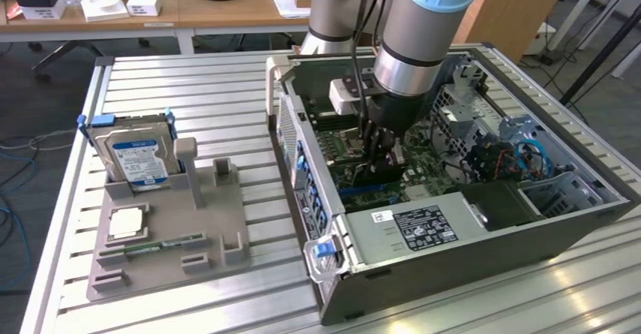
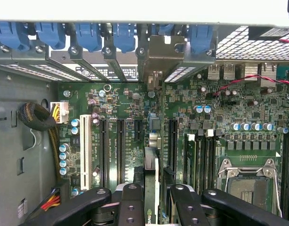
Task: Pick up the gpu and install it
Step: 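Insert the gpu into the slot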
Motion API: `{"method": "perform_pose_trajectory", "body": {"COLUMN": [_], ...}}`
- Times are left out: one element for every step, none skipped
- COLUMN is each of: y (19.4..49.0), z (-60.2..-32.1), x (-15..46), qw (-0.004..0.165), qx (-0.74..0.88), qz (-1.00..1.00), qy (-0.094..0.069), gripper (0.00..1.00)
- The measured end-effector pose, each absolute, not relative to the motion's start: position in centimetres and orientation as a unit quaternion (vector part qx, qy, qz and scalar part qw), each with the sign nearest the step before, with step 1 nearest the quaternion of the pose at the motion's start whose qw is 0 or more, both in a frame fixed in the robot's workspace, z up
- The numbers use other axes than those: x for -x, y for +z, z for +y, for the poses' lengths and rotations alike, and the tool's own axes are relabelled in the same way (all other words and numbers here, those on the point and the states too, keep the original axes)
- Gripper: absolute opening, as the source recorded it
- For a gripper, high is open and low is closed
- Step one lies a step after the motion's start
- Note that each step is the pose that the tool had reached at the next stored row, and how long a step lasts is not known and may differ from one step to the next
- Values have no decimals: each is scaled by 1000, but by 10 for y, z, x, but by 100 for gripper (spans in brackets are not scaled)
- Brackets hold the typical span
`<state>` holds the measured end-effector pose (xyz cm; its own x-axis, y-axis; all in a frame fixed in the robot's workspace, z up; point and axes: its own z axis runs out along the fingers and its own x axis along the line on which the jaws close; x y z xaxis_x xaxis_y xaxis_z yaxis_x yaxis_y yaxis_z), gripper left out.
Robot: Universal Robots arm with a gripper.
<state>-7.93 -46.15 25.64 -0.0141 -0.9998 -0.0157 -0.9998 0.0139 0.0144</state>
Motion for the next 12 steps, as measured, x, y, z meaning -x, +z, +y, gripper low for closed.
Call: {"method": "perform_pose_trajectory", "body": {"y": [256, 256, 256, 256, 256, 256, 256, 256, 256, 256, 256, 256], "z": [-461, -461, -461, -461, -461, -461, -461, -461, -461, -461, -461, -461], "x": [79, 79, 79, 79, 79, 79, 79, 79, 79, 79, 79, 79], "qw": [0, 1, 1, 1, 1, 0, 1, 1, 1, 1, 1, 1], "qx": [702, 702, 702, 702, 702, 702, 702, 702, 702, 702, 702, 702], "qz": [712, 712, 712, 712, 712, 712, 712, 712, 712, 712, 712, 712], "qy": [11, 11, 11, 11, 11, 11, 11, 11, 11, 11, 11, 11], "gripper": [26, 26, 26, 26, 26, 26, 26, 26, 26, 26, 26, 26]}}
